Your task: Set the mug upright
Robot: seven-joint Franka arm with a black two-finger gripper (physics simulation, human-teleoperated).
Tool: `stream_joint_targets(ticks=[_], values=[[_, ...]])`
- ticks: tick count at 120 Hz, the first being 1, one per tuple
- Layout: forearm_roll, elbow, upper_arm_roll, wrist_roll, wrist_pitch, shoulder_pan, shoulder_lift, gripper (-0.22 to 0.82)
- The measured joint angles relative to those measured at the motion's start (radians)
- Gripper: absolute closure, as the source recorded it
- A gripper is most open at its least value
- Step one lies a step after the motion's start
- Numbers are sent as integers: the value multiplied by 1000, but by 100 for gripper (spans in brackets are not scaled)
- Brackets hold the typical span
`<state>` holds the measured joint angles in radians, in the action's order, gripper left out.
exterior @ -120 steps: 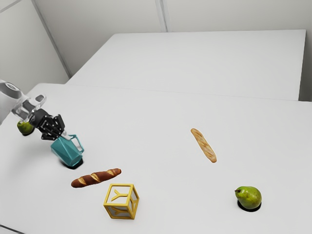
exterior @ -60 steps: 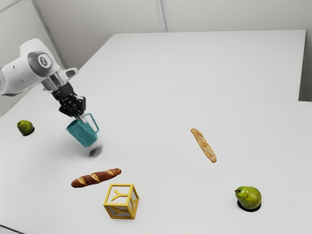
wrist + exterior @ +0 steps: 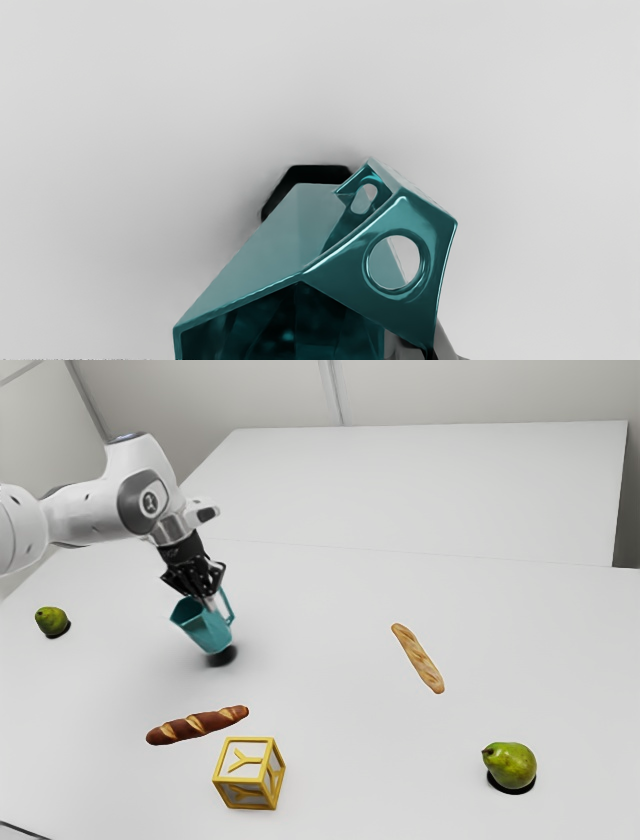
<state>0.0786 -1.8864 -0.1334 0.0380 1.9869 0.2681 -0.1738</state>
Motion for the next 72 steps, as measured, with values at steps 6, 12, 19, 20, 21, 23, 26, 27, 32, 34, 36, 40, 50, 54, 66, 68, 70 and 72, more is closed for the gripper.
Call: stream_joint_targets(ticks=[6,12,19,20,21,23,26,27,32,34,36,40,50,54,66,68,70,72], values=[[-10,-5,-12,-27,5,-3,-2,79],[-29,-7,-26,-54,10,-5,-5,79],[-50,-12,-39,-83,20,-6,-7,79],[-53,-14,-41,-87,22,-6,-7,79],[-55,-16,-42,-91,23,-7,-7,79],[-60,-19,-44,-99,27,-7,-8,79],[-65,-23,-47,-110,32,-7,-10,79],[-67,-24,-47,-114,34,-7,-11,79],[-73,-27,-49,-131,40,-7,-17,79],[-75,-28,-50,-138,43,-7,-19,79],[-77,-28,-50,-144,46,-6,-22,79],[-80,-29,-50,-156,51,-6,-26,79],[-88,-30,-51,-184,62,-6,-35,79],[-90,-30,-51,-194,65,-6,-39,79],[-93,-29,-51,-222,72,-6,-52,79],[-94,-29,-51,-226,73,-6,-54,79],[-94,-29,-51,-230,74,-6,-56,79],[-95,-29,-51,-234,74,-6,-57,79]])
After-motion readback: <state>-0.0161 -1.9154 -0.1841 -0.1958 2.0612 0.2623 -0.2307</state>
